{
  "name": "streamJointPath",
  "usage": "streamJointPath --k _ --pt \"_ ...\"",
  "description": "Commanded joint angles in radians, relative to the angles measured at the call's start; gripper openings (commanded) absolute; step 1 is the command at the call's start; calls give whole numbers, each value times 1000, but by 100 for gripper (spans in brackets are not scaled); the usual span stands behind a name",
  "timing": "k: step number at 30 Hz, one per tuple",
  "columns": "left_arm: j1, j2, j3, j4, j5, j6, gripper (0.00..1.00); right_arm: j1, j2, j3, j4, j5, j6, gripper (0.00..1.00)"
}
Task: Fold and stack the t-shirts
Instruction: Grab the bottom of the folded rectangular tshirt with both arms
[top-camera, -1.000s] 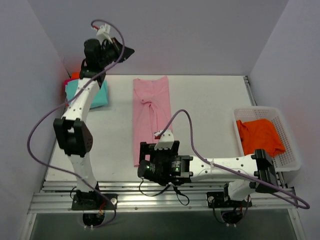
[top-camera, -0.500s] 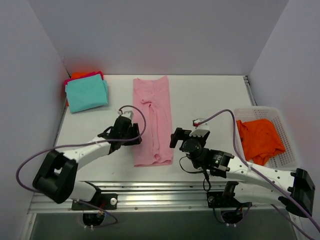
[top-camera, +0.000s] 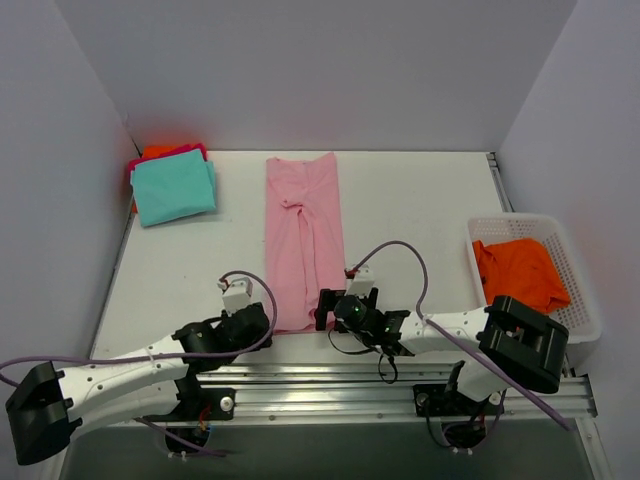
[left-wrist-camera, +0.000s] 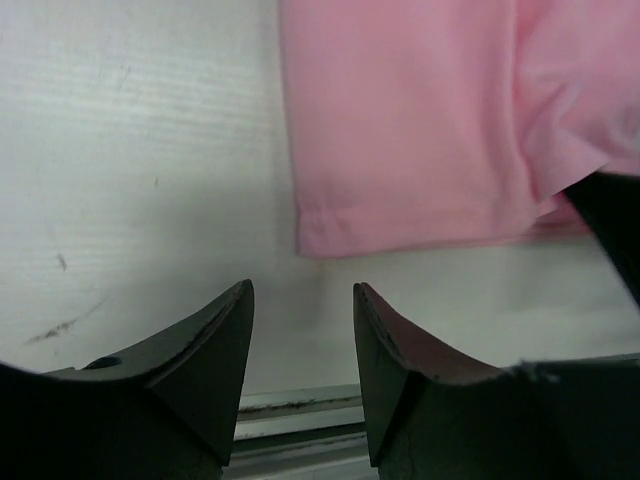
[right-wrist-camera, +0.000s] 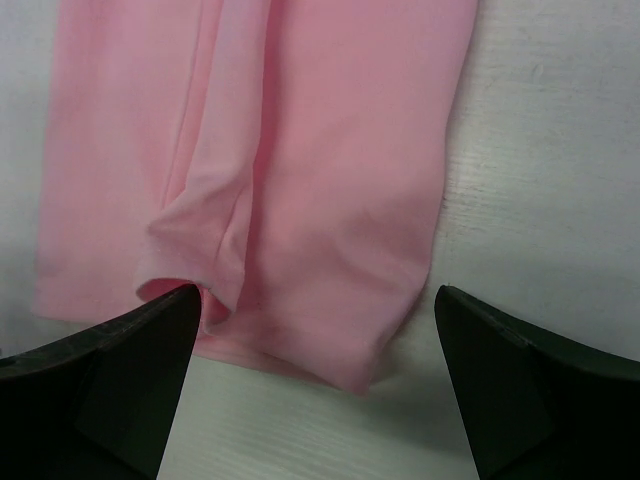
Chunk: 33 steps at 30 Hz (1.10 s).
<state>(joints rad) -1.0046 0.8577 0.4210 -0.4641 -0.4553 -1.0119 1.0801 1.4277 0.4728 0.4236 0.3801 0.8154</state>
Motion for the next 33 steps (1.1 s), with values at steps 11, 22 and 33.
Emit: streamJointPath --k 11,22,33 --pt "-216 265 22 -45 -290 -414 43 12 -55 -8 -55 59 74 100" --pt "-282 -8 68 -183 -398 -370 57 12 -115 -17 -128 108 79 100" --pt "-258 102 -63 24 -427 -393 68 11 -67 -19 -97 105 84 100"
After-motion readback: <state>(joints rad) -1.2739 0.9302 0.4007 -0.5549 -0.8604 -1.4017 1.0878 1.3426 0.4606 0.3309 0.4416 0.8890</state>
